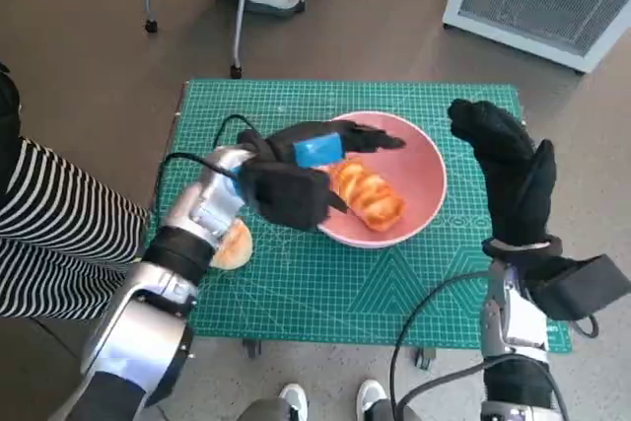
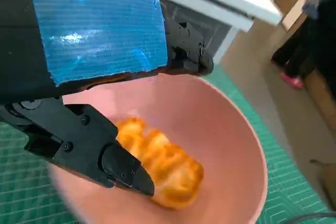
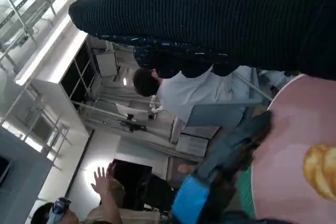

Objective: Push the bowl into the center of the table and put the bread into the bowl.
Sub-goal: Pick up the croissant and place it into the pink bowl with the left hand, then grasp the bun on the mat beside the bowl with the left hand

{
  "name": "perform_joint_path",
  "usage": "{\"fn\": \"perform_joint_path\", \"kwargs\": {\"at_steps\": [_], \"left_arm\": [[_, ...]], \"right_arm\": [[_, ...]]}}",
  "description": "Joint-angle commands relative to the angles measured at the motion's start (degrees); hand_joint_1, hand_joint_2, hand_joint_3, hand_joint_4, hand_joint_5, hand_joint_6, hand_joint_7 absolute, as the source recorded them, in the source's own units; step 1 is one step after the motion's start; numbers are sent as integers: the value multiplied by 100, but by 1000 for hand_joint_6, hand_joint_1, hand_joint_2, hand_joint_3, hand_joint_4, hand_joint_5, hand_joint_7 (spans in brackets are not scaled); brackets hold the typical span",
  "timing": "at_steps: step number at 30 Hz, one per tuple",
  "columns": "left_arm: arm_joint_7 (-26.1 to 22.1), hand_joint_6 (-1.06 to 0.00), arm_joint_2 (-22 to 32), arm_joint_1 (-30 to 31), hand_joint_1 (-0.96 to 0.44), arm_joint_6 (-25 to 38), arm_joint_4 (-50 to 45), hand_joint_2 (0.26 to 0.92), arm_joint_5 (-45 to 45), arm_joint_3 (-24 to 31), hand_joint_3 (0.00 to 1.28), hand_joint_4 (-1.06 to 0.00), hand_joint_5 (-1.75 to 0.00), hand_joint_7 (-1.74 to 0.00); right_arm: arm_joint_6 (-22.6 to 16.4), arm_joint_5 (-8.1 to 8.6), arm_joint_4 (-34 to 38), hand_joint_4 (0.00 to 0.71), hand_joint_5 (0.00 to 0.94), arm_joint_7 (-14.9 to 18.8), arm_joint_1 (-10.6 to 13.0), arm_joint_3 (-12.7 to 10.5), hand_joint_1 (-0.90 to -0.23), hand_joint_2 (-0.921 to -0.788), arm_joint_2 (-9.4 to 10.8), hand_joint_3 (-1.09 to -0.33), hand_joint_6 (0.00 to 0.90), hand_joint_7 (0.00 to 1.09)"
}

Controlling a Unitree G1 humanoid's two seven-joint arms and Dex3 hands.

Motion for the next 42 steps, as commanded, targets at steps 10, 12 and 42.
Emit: {"fn": "perform_joint_path", "kwargs": {"at_steps": [10,12,42], "left_arm": [[-936,-185,1428,721,-280,3,-1535,798,-1037,1001,5,-24,-5,-33],[-1052,-190,1603,867,-301,84,-1729,803,-1160,1122,7,-29,-6,-34],[-1498,-274,2594,2782,-184,1173,-3474,749,-1012,1375,0,-73,-3,-34]], "right_arm": [[72,-39,109,130,2,-22,101,-3,-750,-921,40,-812,17,506],[73,-50,124,130,2,-24,99,2,-750,-921,43,-813,17,505],[295,-2,171,123,0,109,5,27,-729,-921,-16,-824,0,505]]}}
